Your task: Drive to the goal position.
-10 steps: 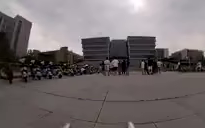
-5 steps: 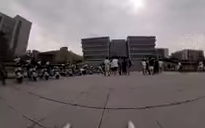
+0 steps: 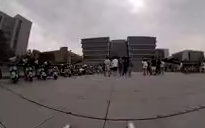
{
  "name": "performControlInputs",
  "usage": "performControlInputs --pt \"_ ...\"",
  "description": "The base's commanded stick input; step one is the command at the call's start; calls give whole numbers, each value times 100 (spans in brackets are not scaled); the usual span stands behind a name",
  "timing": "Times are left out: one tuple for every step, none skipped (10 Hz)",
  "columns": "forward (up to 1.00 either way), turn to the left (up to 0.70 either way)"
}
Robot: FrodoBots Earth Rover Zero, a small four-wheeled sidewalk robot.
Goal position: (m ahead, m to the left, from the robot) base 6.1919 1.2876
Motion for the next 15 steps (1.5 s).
performControlInputs --pt "70 0" --pt "70 0" --pt "70 0" --pt "70 0" --pt "70 0" --pt "70 0" --pt "70 0" --pt "70 0" --pt "70 0" --pt "70 0" --pt "70 0" --pt "70 0" --pt "70 0" --pt "70 0" --pt "70 0"
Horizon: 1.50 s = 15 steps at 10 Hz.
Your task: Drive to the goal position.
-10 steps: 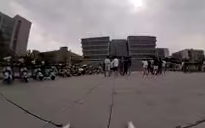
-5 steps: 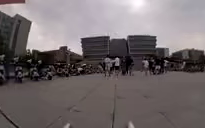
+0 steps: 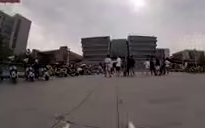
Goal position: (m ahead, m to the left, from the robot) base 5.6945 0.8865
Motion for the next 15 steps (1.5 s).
performControlInputs --pt "70 0" --pt "70 0" --pt "70 0" --pt "70 0" --pt "70 0" --pt "70 0" --pt "70 0" --pt "70 0" --pt "70 0" --pt "70 0" --pt "70 0" --pt "70 0" --pt "70 0" --pt "70 0" --pt "70 0"
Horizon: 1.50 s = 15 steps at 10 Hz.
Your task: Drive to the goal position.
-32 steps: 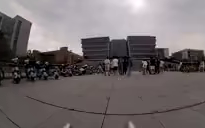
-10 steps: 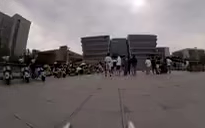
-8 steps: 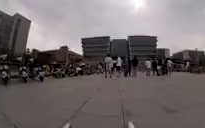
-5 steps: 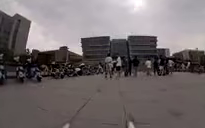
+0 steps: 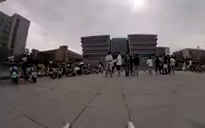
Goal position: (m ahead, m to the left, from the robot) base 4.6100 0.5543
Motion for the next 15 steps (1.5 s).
performControlInputs --pt "70 0" --pt "70 0" --pt "70 0" --pt "70 0" --pt "70 0" --pt "70 0" --pt "70 1" --pt "70 8" --pt "70 12" --pt "70 13" --pt "70 14" --pt "70 14" --pt "70 14" --pt "70 14" --pt "70 14"
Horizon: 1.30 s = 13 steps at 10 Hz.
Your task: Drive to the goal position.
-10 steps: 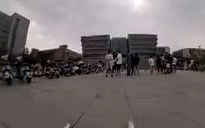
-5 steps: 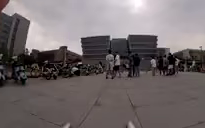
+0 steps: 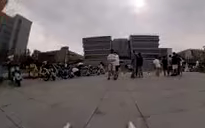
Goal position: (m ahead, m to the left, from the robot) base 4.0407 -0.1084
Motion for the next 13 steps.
performControlInputs --pt "70 14" --pt "70 14" --pt "70 14" --pt "70 3" --pt "70 0" --pt "70 0" --pt "70 0" --pt "70 0" --pt "70 0" --pt "70 0" --pt "70 0" --pt "70 0" --pt "70 0"
